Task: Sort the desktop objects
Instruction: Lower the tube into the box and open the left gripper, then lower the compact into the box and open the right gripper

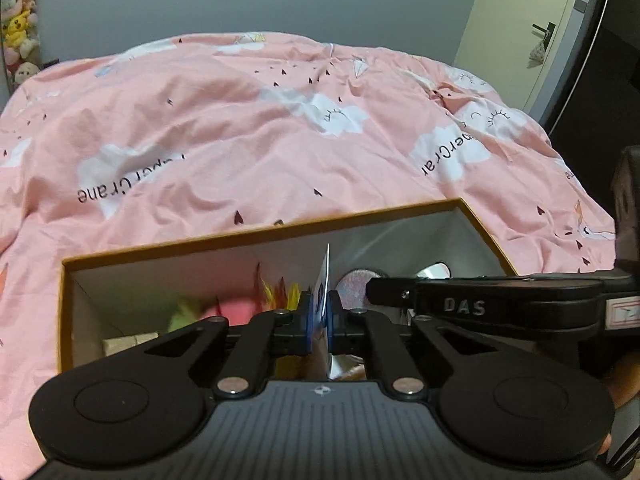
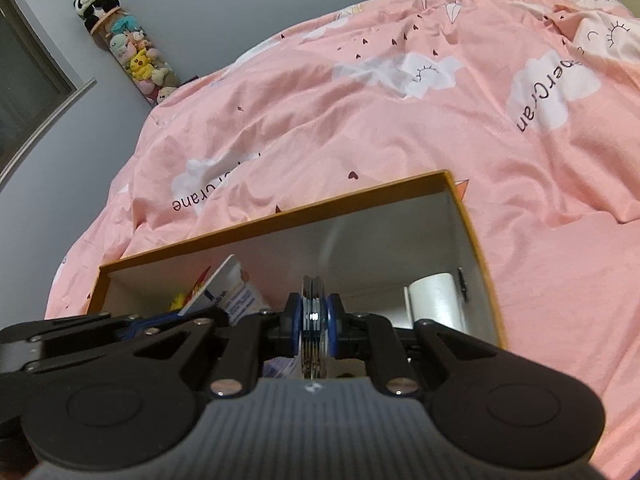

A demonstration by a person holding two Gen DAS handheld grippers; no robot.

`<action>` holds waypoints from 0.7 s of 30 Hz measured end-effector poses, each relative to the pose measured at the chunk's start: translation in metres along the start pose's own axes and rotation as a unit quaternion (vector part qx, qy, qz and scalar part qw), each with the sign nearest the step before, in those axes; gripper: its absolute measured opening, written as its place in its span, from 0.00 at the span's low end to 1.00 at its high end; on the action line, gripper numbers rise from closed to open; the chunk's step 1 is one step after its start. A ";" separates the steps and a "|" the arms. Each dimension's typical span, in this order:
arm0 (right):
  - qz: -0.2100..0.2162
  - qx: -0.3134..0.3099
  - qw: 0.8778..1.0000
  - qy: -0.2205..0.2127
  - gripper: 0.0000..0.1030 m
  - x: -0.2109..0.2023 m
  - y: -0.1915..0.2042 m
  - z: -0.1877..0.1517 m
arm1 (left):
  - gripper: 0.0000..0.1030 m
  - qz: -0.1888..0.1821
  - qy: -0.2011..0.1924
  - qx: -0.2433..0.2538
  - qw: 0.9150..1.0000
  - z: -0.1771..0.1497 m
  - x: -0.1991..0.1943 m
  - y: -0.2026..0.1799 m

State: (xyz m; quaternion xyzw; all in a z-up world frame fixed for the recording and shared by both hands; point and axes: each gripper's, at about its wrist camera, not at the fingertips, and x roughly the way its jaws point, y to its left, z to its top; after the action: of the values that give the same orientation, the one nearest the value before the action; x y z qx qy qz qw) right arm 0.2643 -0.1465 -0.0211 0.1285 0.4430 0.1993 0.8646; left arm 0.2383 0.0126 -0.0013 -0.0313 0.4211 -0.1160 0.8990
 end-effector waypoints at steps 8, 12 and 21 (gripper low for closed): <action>-0.002 0.022 0.999 0.033 0.14 0.020 -0.002 -0.002 | 0.07 -0.014 -0.006 -0.009 1.000 -0.002 0.002 0.001; -0.004 0.024 0.999 0.044 0.14 0.022 -0.006 -0.002 | 0.08 -0.036 0.004 -0.031 0.999 -0.005 0.000 0.007; -0.037 0.010 0.998 0.058 0.16 0.024 -0.005 -0.006 | 0.12 -0.055 0.018 -0.073 0.996 -0.013 -0.004 0.015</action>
State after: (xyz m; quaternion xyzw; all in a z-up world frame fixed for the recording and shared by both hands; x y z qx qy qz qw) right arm 0.2735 -0.1393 -0.0432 0.1093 0.4987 0.1702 0.8428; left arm 0.2282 0.0288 -0.0089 -0.1176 0.4420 -0.1348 0.8790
